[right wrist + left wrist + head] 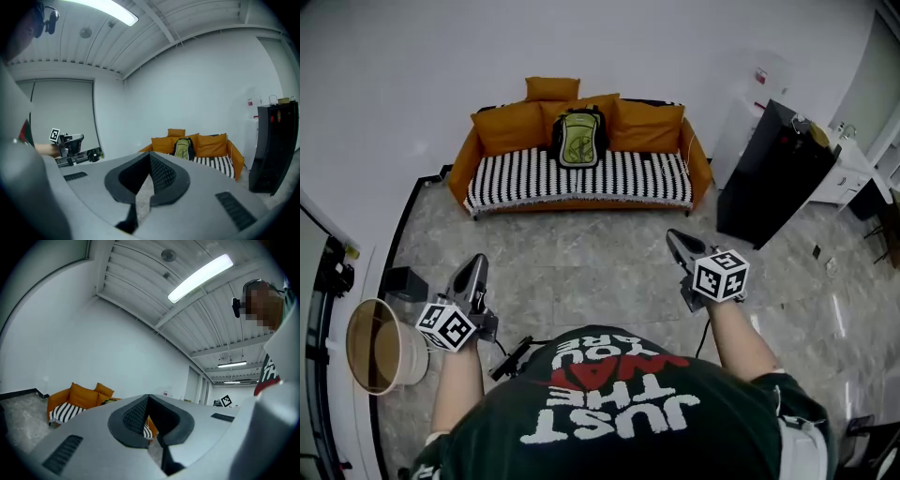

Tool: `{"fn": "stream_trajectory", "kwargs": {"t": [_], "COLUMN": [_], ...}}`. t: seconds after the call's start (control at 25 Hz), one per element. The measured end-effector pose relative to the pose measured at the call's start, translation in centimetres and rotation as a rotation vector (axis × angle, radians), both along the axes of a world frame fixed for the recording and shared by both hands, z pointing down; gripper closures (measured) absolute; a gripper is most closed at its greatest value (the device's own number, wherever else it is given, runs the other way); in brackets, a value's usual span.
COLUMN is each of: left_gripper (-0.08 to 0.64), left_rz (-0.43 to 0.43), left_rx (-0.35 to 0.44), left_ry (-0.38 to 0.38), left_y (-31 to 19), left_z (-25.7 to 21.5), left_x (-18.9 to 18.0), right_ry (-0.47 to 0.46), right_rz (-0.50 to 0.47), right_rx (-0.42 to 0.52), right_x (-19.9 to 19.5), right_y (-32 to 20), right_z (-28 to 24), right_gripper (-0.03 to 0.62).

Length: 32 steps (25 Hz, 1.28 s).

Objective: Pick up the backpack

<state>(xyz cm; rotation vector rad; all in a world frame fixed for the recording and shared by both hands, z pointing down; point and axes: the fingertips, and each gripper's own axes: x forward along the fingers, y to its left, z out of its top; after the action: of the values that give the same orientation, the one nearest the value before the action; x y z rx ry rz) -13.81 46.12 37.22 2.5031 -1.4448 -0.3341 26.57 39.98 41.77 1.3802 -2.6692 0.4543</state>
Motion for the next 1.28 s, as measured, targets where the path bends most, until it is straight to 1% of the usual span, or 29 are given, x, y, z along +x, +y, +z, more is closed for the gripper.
{"fn": "stream_trajectory", "kwargs": {"t": [0.28,0.48,0.68,0.8,0.92,1.04,1.16,1.28], "left_gripper": [0.552,0.552,0.552,0.552,0.552,0.552,0.552,0.552], "left_rz": [-0.029,-0.034,-0.037,-0.029,-0.032,-0.036,-0.014,0.013], "left_rx": [-0.014,-0.015,-0.052,-0.073,-0.083,-0.089,-0.095,-0.092], "left_ry": [0.004,-0.008,-0.006,-0.008,-0.005,0.013,0.026,0.052], "left_y": [-0.1,-0.6,-1.2,-2.1,-3.5,-6.3,-10.4,-16.0], "left_z": [-0.3,-0.1,0.6,1.5,2.2,2.9,4.6,6.1], "left_x": [1.7,3.4,5.3,5.6,4.6,3.0,0.8,-2.2], "right_ry": [-0.032,-0.042,-0.056,-0.067,-0.063,-0.047,-0.030,-0.005], "right_rz": [-0.022,-0.034,-0.040,-0.029,-0.032,-0.031,-0.016,0.005], "right_rx": [0.000,-0.008,-0.042,-0.060,-0.075,-0.083,-0.089,-0.081], "right_x": [1.6,3.6,5.4,5.7,4.9,3.5,1.4,-1.6], "right_y": [-0.4,-0.4,-0.8,-1.8,-3.2,-6.0,-9.5,-14.1], "right_z": [-0.3,0.2,1.6,2.8,3.6,4.2,4.7,4.9], "right_gripper": [0.566,0.566,0.566,0.566,0.566,0.565,0.565,0.565]}}
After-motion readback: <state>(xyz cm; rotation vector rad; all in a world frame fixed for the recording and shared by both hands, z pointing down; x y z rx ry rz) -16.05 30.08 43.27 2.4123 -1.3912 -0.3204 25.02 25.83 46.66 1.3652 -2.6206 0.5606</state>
